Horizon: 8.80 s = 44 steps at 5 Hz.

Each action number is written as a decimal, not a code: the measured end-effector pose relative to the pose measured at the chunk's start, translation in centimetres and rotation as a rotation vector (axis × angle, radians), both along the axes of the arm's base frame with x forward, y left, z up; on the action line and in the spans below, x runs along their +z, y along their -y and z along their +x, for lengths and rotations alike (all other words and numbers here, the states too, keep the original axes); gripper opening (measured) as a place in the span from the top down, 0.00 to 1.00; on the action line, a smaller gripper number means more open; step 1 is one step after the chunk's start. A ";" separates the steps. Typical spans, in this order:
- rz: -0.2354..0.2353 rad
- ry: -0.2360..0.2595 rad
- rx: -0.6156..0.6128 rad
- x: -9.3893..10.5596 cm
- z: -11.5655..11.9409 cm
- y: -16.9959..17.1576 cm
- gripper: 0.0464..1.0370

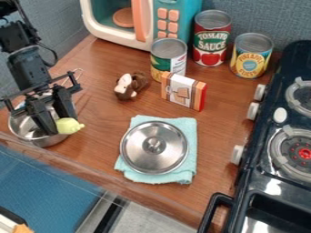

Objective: Drop the corn on the table.

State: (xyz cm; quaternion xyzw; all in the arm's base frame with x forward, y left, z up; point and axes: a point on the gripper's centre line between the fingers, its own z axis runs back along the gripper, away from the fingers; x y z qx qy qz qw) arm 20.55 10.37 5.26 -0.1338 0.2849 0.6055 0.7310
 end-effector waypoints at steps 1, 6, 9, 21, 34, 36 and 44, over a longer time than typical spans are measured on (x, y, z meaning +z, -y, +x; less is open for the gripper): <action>0.002 0.000 0.016 -0.3 1.2 -0.6 0.67; -0.028 0.004 -0.002 -1.5 5.6 -1.7 0.67; -0.027 0.020 -0.037 -1.6 8.0 -2.4 0.67; -0.099 0.079 -0.052 -0.2 15.8 -5.2 0.67; 0.359 0.334 -0.414 6.4 4.7 -1.3 0.67; 0.412 0.240 -0.297 -0.4 5.7 -4.3 0.67; 0.377 0.129 -0.086 -4.7 4.7 -4.6 0.33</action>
